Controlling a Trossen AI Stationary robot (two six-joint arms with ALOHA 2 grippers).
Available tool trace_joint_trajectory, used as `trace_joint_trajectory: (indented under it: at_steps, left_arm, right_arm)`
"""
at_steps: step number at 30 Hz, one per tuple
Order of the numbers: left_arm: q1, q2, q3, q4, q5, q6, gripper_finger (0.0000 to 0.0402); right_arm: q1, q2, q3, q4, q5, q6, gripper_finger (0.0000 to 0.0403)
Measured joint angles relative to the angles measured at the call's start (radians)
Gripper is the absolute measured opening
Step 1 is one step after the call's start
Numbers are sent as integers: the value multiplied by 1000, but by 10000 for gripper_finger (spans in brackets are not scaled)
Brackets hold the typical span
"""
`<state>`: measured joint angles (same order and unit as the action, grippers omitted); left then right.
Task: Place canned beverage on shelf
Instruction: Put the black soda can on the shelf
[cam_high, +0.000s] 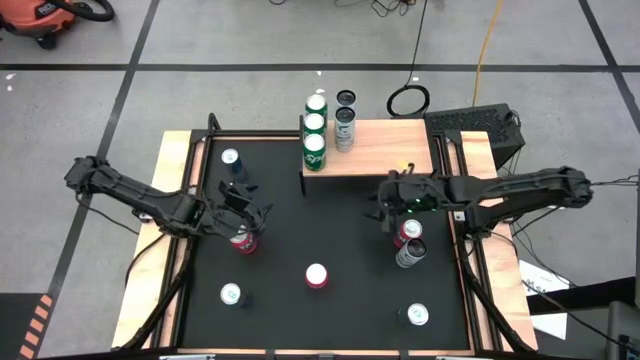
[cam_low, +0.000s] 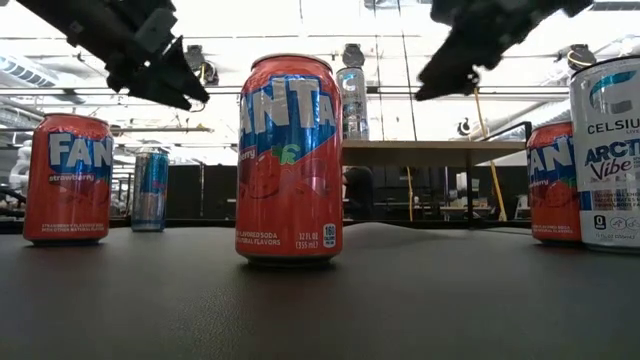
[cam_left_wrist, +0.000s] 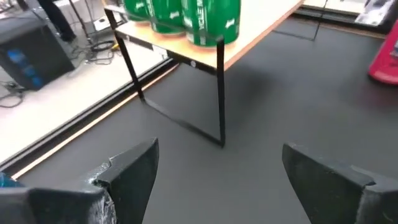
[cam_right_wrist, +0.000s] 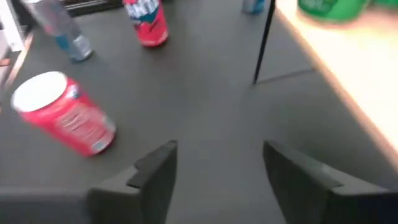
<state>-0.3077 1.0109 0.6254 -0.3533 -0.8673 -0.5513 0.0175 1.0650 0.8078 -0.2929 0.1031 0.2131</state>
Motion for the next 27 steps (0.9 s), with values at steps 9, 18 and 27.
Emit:
trace_joint_trajectory:
  at_steps: [9, 18, 27]
  left_arm:
    - [0, 106, -1, 267, -1, 186, 341]
    - [0, 115, 0, 408, 2, 316, 341]
    - [4, 115, 0, 436, 3, 324, 341]
  right_arm:
    - [155, -164, 16, -227, 130, 268, 300]
    - [314, -104, 205, -587, 260, 499, 286]
    - [421, 81, 441, -934, 156, 779, 285]
